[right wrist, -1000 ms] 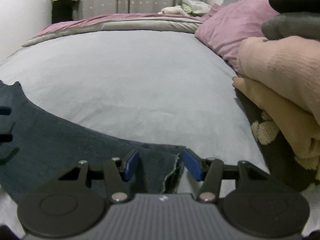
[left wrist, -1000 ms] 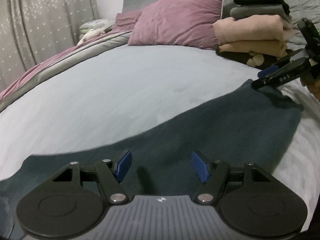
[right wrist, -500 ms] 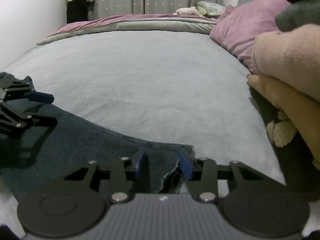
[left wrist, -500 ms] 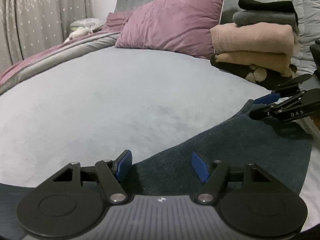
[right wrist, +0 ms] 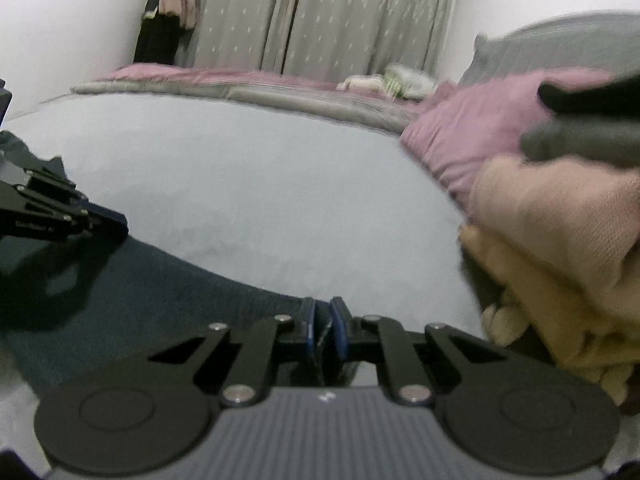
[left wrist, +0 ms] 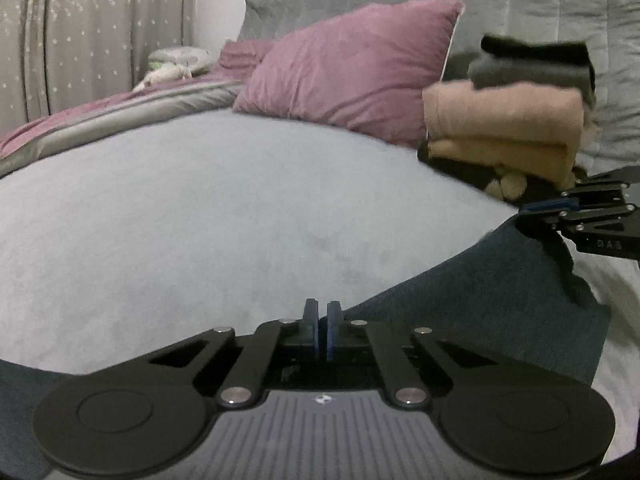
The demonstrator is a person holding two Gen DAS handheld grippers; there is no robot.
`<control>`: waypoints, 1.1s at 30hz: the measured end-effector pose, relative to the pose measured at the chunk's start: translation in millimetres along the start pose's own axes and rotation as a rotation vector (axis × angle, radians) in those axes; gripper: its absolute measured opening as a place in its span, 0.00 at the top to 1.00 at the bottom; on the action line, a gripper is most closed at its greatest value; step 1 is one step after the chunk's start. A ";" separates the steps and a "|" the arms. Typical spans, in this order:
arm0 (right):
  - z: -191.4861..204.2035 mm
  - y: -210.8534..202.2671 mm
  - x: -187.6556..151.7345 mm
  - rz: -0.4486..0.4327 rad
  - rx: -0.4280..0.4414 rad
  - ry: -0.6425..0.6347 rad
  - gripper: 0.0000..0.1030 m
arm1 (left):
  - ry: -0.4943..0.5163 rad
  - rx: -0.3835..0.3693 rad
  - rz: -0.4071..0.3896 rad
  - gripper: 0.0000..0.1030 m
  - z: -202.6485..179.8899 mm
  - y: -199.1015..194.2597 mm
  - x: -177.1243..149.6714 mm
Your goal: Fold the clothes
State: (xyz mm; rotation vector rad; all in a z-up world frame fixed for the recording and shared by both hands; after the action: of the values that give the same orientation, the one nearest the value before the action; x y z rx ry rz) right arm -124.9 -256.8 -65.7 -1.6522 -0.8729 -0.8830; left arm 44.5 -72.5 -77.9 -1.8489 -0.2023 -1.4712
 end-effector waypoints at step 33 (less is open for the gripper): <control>139.6 -5.1 11.5 0.017 0.160 -0.083 0.60 | -0.029 0.113 0.020 0.95 46.2 -61.9 -38.8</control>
State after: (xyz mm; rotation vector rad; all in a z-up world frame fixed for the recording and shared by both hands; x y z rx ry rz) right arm -105.4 -119.0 -82.3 -1.5636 -0.9594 -0.7183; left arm 33.6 12.8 -87.2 -1.7778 -0.2747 -1.3918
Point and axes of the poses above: each gripper's, at about its wrist camera, not at the fingertips, and y roughly the way its jaws point, z to its left, x to its top, the point moved 4 cm from there along y, roughly the way its jaws point, and after that the axes turned 5 degrees about -z, right-handed, at the moved point
